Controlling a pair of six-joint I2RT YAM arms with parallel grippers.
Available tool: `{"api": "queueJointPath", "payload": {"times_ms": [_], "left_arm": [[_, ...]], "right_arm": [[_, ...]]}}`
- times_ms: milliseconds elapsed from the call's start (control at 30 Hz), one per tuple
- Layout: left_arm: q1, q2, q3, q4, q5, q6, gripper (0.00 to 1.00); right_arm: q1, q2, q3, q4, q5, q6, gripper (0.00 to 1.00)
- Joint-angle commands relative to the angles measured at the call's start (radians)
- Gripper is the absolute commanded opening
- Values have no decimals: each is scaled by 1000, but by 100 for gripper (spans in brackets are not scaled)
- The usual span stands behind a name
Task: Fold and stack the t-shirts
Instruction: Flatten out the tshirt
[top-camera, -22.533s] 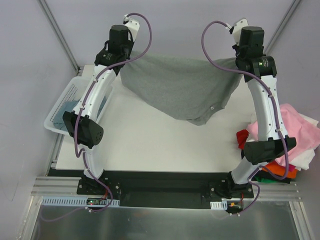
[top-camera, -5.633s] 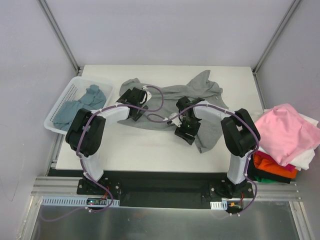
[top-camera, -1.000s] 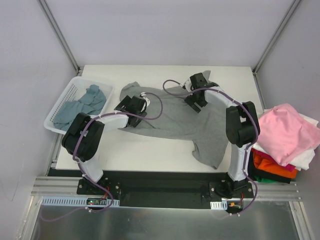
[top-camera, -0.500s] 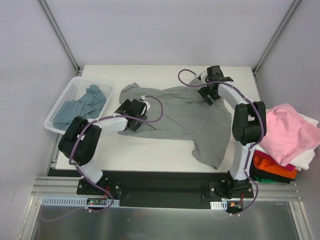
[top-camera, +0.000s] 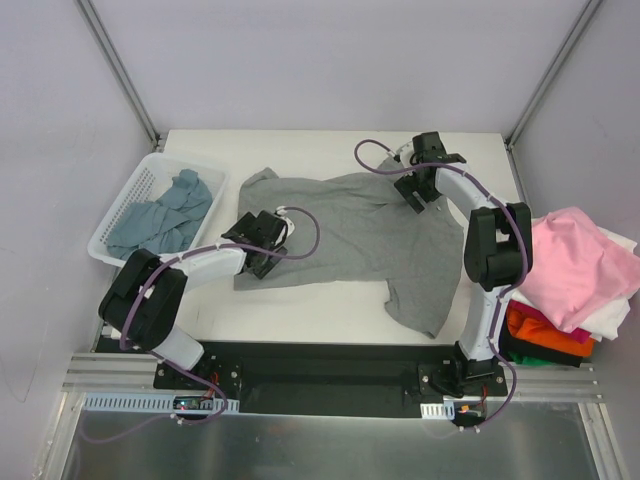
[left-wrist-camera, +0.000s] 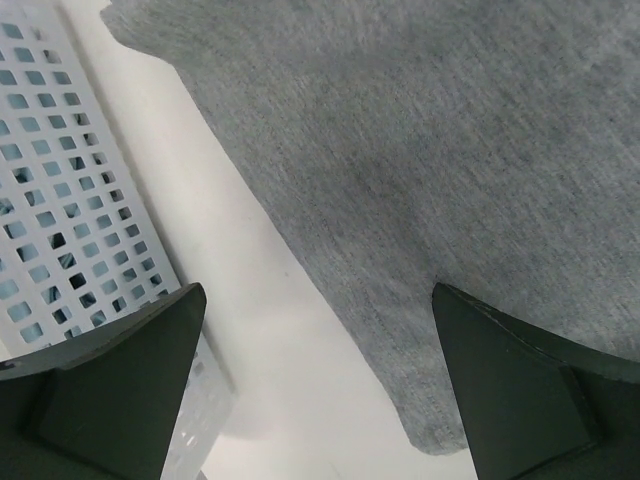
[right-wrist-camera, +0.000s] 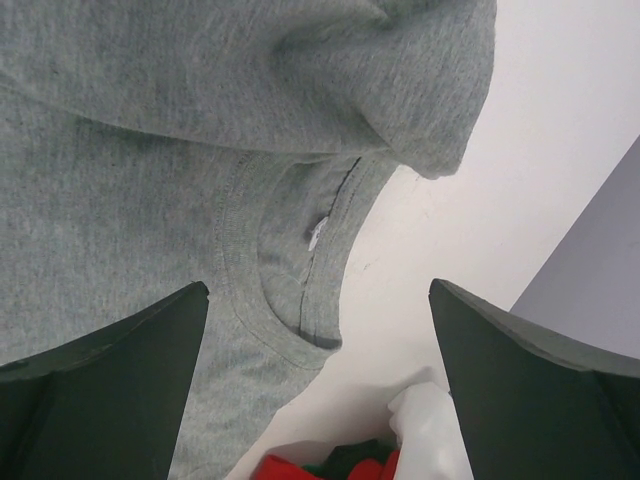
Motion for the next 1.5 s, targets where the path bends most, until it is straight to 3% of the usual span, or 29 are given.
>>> {"api": "queueJointPath", "payload": {"times_ms": [0, 467, 800, 967, 1300, 1467], "left_arm": [[-7, -3, -73, -204, 58, -34, 99], [3, -83, -92, -238, -13, -12, 99], [28, -94, 167, -212, 22, 20, 99], [45, -17, 341, -190, 41, 34, 99], [89, 239, 580, -147, 77, 32, 99], [94, 322, 619, -129, 79, 38, 99]], "right_arm": [[8, -74, 37, -29, -24, 21, 97], [58, -173, -61, -54, -19, 9, 97], [80, -252, -73, -74, -46, 44, 97], [78, -138, 21, -31, -4, 27, 97], [78, 248, 508, -23, -32, -60, 97], [75, 319, 526, 67, -71, -109, 96]]}}
